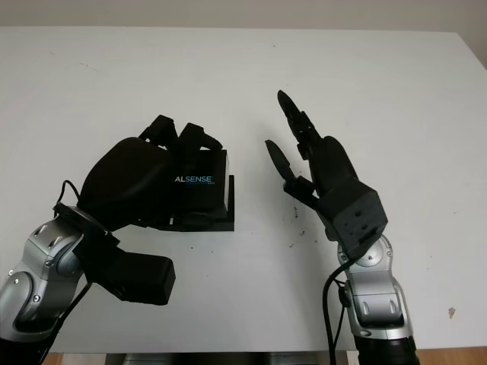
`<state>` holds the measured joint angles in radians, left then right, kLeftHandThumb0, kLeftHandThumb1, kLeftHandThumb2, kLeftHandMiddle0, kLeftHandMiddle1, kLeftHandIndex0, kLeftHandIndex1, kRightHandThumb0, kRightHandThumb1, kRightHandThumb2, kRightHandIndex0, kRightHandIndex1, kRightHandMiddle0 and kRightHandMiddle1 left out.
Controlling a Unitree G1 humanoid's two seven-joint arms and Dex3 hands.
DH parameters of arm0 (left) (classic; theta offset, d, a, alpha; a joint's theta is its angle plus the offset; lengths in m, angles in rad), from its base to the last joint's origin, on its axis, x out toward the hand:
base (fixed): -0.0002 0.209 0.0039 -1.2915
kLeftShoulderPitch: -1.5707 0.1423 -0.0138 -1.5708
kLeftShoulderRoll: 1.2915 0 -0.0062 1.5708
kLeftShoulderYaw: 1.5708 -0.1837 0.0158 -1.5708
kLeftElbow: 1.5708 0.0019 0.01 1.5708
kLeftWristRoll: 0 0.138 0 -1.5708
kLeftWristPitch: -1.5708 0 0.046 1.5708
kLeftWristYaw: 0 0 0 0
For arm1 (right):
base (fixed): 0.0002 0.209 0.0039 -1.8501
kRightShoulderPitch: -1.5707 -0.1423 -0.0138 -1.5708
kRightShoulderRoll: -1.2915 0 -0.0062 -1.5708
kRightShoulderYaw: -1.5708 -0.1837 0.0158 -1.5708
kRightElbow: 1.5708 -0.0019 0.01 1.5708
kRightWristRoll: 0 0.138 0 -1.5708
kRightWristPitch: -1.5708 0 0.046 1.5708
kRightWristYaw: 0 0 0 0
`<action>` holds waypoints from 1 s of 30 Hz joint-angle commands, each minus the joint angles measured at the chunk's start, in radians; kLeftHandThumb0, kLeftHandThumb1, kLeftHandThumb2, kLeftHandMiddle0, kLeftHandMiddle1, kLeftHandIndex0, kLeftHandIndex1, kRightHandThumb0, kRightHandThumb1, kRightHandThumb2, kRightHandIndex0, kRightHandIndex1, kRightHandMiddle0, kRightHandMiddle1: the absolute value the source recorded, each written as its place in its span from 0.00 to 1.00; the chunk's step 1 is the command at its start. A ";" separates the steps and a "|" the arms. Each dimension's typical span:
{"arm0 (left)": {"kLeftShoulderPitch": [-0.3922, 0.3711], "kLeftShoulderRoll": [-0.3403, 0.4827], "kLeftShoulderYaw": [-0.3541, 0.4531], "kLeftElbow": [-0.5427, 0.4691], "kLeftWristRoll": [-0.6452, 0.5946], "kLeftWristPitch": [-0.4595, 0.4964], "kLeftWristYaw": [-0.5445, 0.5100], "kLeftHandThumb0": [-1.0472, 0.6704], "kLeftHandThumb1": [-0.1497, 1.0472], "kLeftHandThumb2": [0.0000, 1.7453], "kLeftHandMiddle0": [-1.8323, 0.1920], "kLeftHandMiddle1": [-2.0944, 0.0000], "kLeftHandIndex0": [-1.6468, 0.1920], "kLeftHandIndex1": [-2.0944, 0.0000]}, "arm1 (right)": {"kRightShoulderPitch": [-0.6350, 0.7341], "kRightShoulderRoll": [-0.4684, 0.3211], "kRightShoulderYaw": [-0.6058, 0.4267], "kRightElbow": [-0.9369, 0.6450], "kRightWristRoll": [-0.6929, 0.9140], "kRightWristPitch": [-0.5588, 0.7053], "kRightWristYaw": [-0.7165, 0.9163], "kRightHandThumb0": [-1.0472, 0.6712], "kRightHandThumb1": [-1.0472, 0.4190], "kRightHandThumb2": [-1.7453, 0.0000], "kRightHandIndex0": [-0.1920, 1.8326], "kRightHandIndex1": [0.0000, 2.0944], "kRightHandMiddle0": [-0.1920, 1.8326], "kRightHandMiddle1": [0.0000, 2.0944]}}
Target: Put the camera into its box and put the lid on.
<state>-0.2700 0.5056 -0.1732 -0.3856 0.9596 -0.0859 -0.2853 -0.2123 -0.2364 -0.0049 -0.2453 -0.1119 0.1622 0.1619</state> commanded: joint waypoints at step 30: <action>0.002 -0.060 -0.035 -0.017 0.014 0.095 -0.038 0.45 1.00 0.28 0.68 0.00 0.94 0.00 | 0.010 0.020 0.006 -0.019 0.014 -0.020 -0.010 0.22 0.00 0.69 0.13 0.02 0.14 0.04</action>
<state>-0.2747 0.4523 -0.1976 -0.3792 0.9697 0.0073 -0.3266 -0.2115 -0.2170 0.0018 -0.2481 -0.1010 0.1569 0.1544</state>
